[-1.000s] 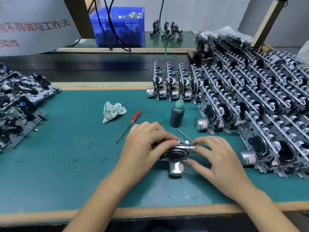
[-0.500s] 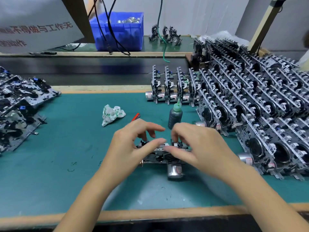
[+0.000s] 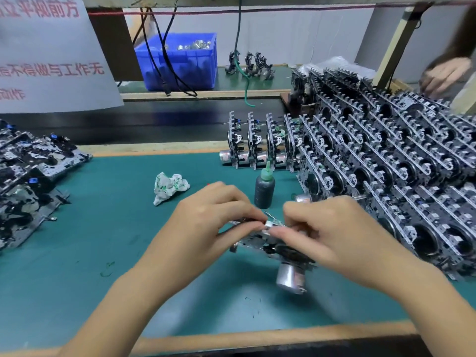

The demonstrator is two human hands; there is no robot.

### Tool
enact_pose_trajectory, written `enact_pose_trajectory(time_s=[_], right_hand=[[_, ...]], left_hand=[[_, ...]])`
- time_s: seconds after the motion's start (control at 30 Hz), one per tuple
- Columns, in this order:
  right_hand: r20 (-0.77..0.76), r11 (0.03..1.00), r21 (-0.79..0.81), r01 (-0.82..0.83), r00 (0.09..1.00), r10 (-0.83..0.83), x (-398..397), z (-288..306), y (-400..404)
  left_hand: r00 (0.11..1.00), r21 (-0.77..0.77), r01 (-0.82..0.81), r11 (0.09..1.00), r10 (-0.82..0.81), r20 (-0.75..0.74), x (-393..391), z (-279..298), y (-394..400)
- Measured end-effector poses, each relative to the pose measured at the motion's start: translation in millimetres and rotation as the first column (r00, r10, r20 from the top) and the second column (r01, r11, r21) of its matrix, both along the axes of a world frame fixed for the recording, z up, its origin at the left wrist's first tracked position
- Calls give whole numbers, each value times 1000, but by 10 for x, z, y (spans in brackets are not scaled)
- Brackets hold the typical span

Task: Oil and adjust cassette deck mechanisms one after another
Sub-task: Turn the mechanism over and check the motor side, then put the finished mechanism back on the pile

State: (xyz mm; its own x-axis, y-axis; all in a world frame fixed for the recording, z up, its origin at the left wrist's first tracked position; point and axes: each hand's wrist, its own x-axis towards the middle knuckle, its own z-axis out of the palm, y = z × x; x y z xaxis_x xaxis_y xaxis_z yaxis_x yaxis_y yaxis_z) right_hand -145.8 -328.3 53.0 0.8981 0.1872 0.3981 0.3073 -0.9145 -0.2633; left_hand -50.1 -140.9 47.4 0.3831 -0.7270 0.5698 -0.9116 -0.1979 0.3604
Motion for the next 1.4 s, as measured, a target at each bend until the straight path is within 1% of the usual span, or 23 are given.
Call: enact_pose_trajectory(time_s=[0.07, 0.17, 0.3, 0.37, 0.43, 0.53, 0.67, 0.83, 0.97, 1.17, 1.23, 1.3, 1.37, 1.4], right_hand=[[30, 997, 7, 76, 997, -76, -155, 54, -85], [83, 967, 36, 254, 963, -256, -372, 84, -183], [140, 853, 35, 522, 842, -521, -565, 51, -269], [162, 786, 47, 616, 772, -614, -617, 4, -299], [152, 735, 72, 674, 721, -676, -633, -61, -312], [124, 691, 120, 712, 680, -722, -621, -131, -306], [88, 692, 122, 712, 686, -722, -572, -133, -249], [27, 686, 131, 716, 689, -724, -520, -102, -142], [-17, 648, 85, 757, 651, -759, -522, -151, -120], [-55, 587, 94, 804, 593, -804, -506, -269, -227], [-74, 593, 37, 804, 594, -801, -485, -283, -211], [-81, 589, -79, 804, 584, -808, -486, -256, -200], [-59, 529, -223, 818, 531, -846, -496, -162, -216], [-39, 501, -262, 824, 510, -859, -498, -96, -216]], left_hand=[[997, 33, 72, 997, -73, 39, -6, 80, -168], [980, 84, 190, 978, -194, 41, -10, 156, -492], [951, 126, 305, 944, -309, 17, -59, 159, -973], [933, 135, 353, 926, -359, 19, -89, 136, -1165], [925, 163, 371, 914, -380, 28, -108, 102, -1306], [923, 192, 369, 909, -383, 41, -121, 59, -1394], [933, 186, 336, 923, -354, 72, -113, 15, -1356], [943, 155, 319, 935, -330, 51, -94, -13, -1302], [936, 138, 351, 926, -352, -15, -88, -119, -1317], [943, 65, 333, 941, -334, 7, -168, -262, -1516], [947, 45, 321, 946, -321, 7, -155, -309, -1526], [949, 35, 315, 948, -315, -6, -141, -346, -1491], [948, 47, 318, 947, -318, -13, -146, -351, -1452], [946, 57, 325, 944, -325, -13, -146, -343, -1431]])
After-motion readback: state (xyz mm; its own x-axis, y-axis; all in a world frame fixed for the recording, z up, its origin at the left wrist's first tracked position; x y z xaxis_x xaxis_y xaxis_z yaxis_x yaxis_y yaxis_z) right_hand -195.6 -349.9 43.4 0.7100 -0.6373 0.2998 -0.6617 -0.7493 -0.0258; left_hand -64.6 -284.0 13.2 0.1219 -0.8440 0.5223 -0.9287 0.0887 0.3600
